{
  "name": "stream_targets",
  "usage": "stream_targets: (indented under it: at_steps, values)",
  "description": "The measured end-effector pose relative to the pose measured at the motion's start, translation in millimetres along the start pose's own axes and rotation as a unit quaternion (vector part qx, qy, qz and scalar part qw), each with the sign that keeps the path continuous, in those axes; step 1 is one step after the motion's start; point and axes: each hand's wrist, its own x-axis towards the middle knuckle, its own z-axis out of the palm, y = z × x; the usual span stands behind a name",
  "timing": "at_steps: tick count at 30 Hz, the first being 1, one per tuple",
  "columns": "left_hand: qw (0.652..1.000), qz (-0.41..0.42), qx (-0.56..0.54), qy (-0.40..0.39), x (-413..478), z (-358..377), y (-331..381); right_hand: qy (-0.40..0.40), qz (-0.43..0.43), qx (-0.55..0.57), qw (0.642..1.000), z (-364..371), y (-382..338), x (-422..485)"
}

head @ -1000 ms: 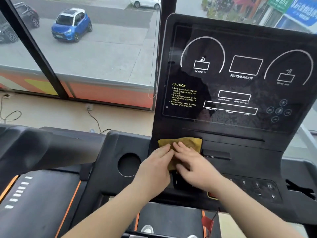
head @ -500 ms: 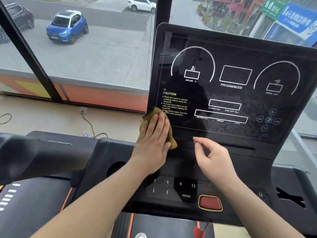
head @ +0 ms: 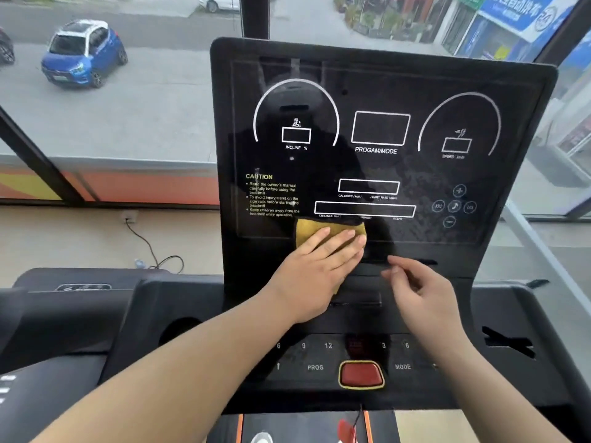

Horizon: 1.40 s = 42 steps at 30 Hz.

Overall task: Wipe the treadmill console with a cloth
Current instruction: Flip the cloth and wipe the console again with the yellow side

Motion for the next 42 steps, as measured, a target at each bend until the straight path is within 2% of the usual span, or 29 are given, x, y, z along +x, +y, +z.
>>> stream_targets:
  at_steps: [6,12,18,24,29,37,42]
  values:
    - [0.989,-0.033,-0.146,-0.004,-29.2,-4.8,-4.0,-0.055,0.011,0.009,0.998,21.4,-2.3,-4.3]
    - [0.976,-0.079,-0.203,-0.005,-67.6,-4.9,-23.7,-0.109,0.033,0.039,0.993,51.5,-6.9,-17.4]
    - [0.967,-0.081,-0.243,0.015,-62.6,2.8,-19.3,-0.038,0.005,0.026,0.999,32.2,7.4,-21.9]
    - [0.954,-0.07,-0.291,-0.017,-21.8,-9.1,5.0,0.005,0.009,0.02,1.0,-0.2,33.6,-14.3]
    - [0.947,-0.064,-0.309,-0.062,32.6,-17.5,40.1,0.024,-0.03,-0.018,0.999,-38.2,53.8,3.3]
    - [0.938,-0.053,-0.332,-0.083,109.4,-9.9,97.5,0.01,-0.027,-0.02,0.999,-109.2,95.4,29.6]
    - [0.944,-0.045,-0.315,-0.082,146.9,-7.1,128.0,0.004,-0.035,-0.029,0.999,-138.6,120.4,38.9]
